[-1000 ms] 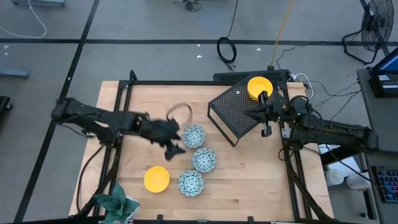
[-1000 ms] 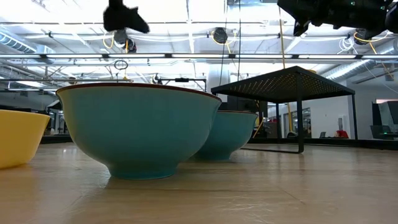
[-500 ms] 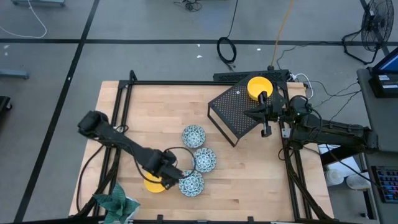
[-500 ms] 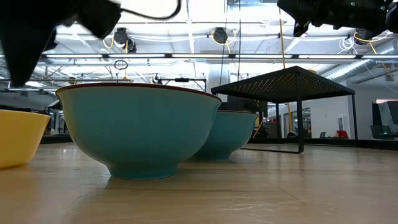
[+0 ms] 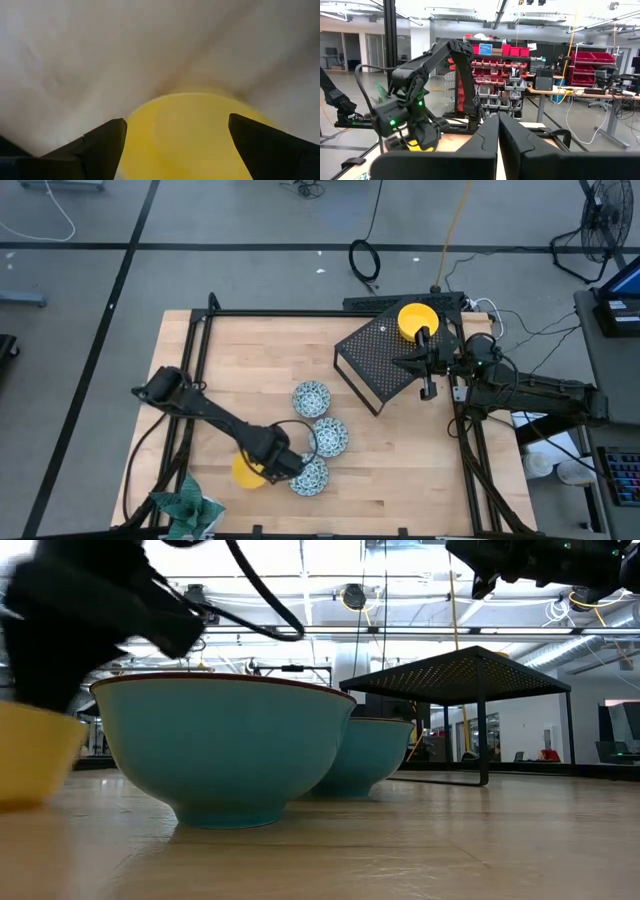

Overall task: Pick & Place Mini bowls
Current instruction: Stack the yellow bowl on the yellow bowls on the shelf

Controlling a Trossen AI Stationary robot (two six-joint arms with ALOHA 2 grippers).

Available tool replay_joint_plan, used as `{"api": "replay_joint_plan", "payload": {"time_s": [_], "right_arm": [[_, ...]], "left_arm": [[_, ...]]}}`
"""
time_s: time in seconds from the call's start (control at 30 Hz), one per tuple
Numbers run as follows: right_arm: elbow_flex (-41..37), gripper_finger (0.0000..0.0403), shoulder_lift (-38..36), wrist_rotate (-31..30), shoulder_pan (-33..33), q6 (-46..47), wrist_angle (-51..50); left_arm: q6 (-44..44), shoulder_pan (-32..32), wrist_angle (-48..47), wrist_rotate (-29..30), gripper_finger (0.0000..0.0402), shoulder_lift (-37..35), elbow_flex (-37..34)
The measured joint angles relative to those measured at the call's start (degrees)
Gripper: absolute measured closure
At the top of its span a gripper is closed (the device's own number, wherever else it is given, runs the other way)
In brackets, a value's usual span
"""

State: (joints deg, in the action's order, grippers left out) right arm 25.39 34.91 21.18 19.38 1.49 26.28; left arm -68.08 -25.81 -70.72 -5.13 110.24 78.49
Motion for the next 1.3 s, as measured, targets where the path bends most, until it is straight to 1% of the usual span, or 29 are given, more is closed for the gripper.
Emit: {"api": "replay_joint_plan", "payload": {"time_s": [0.1, 0.17, 0.3, 0.43, 0.5, 0.63, 0.73, 0.87, 0.97, 1.03, 1.07, 1.2, 1.3], "right_arm": [[0.0, 0.0403, 0.0, 0.0, 0.0, -0.1, 0.0], [0.0, 0.0403, 0.0, 0.0, 0.0, -0.1, 0.0], [0.0, 0.0403, 0.0, 0.0, 0.0, -0.2, 0.0], [0.0, 0.0403, 0.0, 0.0, 0.0, 0.3, 0.0], [0.0, 0.0403, 0.1, 0.0, 0.0, 0.7, 0.0], [0.0, 0.0403, 0.2, 0.0, 0.0, 0.8, -0.5], [0.0, 0.0403, 0.3, 0.0, 0.0, 0.6, -0.5], [0.0, 0.0403, 0.3, 0.0, 0.0, 0.8, -0.6], [0.0, 0.0403, 0.3, 0.0, 0.0, 0.8, -1.4], [0.0, 0.0403, 0.3, 0.0, 0.0, 0.8, -1.6], [0.0, 0.0403, 0.3, 0.0, 0.0, 0.8, -1.5], [0.0, 0.0403, 0.3, 0.0, 0.0, 0.8, -1.3], [0.0, 0.0403, 0.3, 0.0, 0.0, 0.8, -0.9]], "left_arm": [[3.0, 1.4, -0.6, 7.7, 0.0050, 0.5, -0.5], [3.5, 2.5, -1.4, 11.9, 0.0050, 0.4, -0.6], [3.5, 4.4, -1.8, 17.6, 0.0050, 0.0, -0.6], [2.4, 5.8, -4.1, 25.0, 0.0050, -0.1, -0.6], [1.8, 6.5, -7.2, 26.3, 0.0050, -0.3, -0.2], [0.0, 7.4, -11.5, 26.3, 0.0050, -3.7, -0.3], [0.7, 7.5, -10.2, 24.7, 0.0050, -9.0, -0.9], [1.9, 7.5, -1.1, 20.9, 0.0050, -16.5, -5.6], [1.8, 7.5, 9.2, 17.4, 0.0050, -20.3, -12.2], [1.8, 7.4, 15.2, 15.0, 0.0050, -20.8, -16.6], [1.7, 7.4, 16.6, 13.8, 0.0050, -20.7, -18.4], [-1.3, 7.4, 16.8, 11.5, 0.0050, -20.3, -23.7], [-3.5, 7.4, 16.9, 9.7, 0.0050, -20.2, -25.7]]}}
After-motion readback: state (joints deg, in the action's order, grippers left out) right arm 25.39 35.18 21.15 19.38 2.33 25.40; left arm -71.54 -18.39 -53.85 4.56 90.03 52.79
